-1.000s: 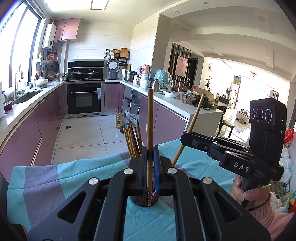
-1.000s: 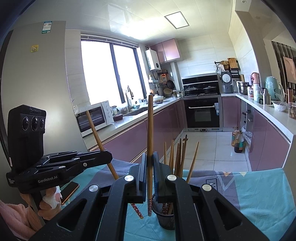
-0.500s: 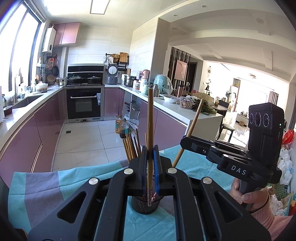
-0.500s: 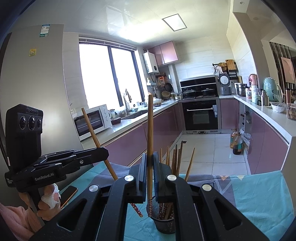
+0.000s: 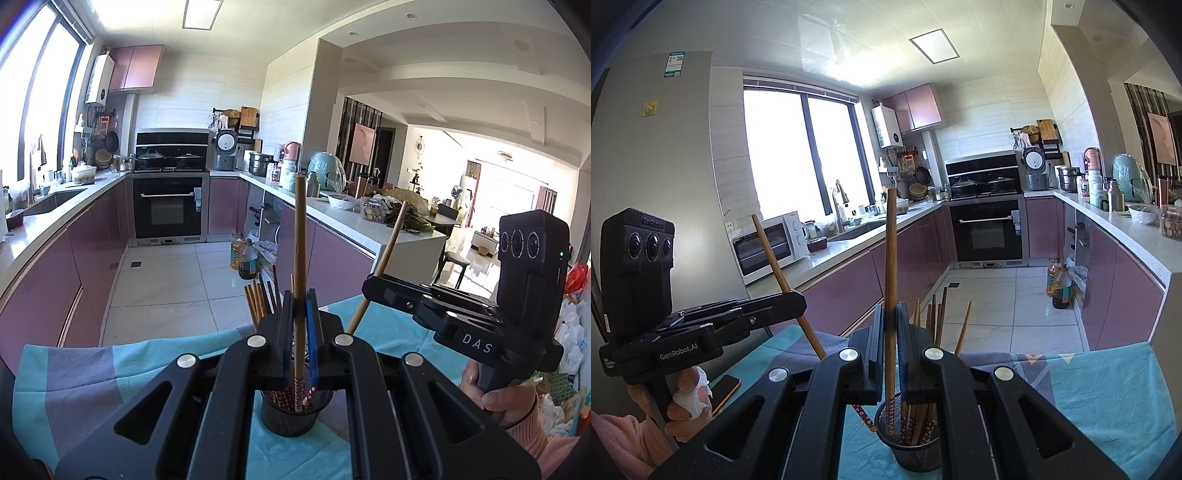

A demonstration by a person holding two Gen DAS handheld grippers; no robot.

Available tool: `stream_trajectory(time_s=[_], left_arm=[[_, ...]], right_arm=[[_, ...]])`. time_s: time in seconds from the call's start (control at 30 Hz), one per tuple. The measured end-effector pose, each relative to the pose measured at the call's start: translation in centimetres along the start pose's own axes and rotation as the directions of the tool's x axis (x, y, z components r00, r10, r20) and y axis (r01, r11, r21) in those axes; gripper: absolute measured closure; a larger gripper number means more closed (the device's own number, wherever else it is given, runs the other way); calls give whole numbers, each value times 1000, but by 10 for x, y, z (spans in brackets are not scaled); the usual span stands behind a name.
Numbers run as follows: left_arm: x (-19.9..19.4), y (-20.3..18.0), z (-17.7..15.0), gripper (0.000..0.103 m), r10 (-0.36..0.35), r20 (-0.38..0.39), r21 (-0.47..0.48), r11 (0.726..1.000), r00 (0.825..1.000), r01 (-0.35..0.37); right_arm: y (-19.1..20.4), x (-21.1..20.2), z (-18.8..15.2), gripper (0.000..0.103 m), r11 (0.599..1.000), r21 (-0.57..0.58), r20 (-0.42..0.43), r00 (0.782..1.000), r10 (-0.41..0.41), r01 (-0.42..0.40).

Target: Organize utensils

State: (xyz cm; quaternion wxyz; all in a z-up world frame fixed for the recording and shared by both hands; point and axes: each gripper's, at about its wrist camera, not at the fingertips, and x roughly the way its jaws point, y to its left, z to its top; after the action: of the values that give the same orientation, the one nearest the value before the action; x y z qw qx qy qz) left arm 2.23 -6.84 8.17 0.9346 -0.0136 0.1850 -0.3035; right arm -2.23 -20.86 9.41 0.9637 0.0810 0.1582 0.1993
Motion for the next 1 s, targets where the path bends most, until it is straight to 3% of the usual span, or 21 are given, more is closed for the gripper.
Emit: stream_trajectory(time_s=[1.0], left_arm=[[19, 12, 7, 96, -6, -41, -18, 1000, 999, 6]], right_arm=[[-7, 19, -2, 98, 999, 33, -45, 999, -29, 30]])
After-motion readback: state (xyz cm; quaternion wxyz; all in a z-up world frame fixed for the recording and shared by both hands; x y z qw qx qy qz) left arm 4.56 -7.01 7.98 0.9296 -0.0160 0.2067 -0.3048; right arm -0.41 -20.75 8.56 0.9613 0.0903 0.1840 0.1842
